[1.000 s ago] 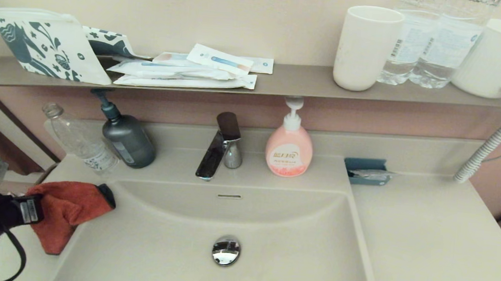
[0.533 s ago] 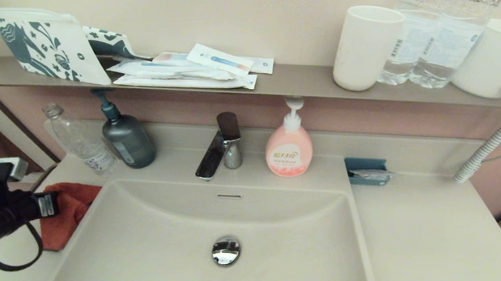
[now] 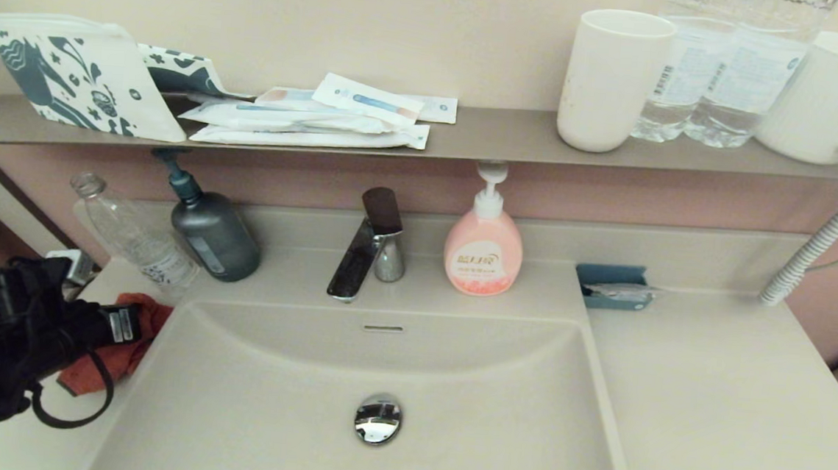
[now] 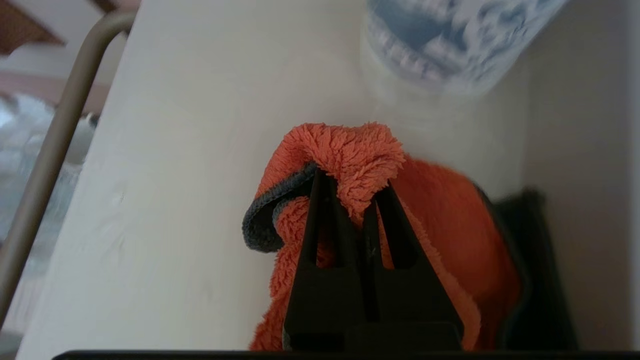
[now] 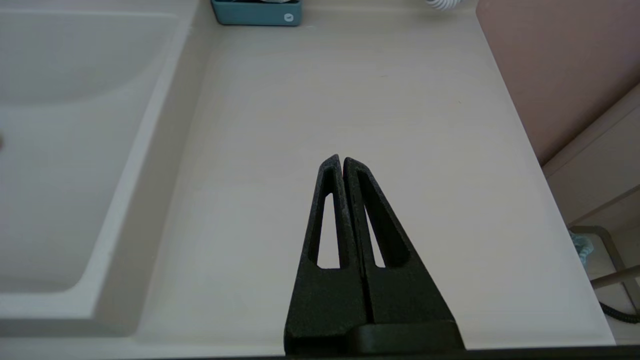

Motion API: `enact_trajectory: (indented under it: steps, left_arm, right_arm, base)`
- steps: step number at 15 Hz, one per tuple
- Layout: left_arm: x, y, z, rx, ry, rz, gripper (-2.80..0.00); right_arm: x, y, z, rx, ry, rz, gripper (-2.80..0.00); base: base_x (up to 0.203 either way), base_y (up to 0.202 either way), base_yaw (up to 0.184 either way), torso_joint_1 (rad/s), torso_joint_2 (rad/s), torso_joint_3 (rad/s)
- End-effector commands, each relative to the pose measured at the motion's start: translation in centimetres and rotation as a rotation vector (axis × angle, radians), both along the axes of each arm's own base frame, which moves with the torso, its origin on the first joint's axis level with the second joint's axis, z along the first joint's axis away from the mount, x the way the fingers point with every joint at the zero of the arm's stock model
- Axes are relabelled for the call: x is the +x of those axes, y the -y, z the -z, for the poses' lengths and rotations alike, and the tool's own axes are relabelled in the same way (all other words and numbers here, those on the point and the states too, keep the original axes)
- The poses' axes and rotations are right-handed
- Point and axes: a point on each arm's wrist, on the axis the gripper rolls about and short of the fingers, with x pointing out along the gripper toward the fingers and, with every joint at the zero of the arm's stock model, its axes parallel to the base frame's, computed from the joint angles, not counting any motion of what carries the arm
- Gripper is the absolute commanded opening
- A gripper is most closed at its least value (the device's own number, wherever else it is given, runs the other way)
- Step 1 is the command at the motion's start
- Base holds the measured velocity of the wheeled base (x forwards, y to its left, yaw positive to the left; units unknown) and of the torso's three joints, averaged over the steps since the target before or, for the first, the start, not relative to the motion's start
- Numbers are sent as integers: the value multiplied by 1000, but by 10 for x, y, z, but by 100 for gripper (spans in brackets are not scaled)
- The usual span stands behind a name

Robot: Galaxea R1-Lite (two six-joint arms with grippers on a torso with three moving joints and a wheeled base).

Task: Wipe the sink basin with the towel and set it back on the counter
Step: Wipe the sink

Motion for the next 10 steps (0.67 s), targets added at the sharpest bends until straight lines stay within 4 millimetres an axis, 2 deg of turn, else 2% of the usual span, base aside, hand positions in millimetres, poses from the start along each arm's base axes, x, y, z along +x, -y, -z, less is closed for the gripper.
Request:
enact_trajectory:
  steps: [1, 4, 7, 10]
  left_arm:
    - [8, -1, 5, 0, 2, 9, -280]
    - [15, -9, 8, 6, 5, -2, -280]
    - [22, -15, 1, 22, 42, -2, -280]
    - [25, -20, 3, 21, 49, 7, -280]
  right_arm:
    - [0, 0, 0, 0, -1, -1, -280]
    - [0, 0, 0, 0, 0, -1, -280]
    - [0, 0, 0, 0, -1, -1, -280]
    - [0, 0, 0, 0, -1, -1, -280]
  base:
    - [0, 0, 0, 0, 0, 0]
    - [0, 0, 0, 0, 0, 0]
    - [0, 0, 0, 0, 0, 0]
    - [0, 0, 0, 0, 0, 0]
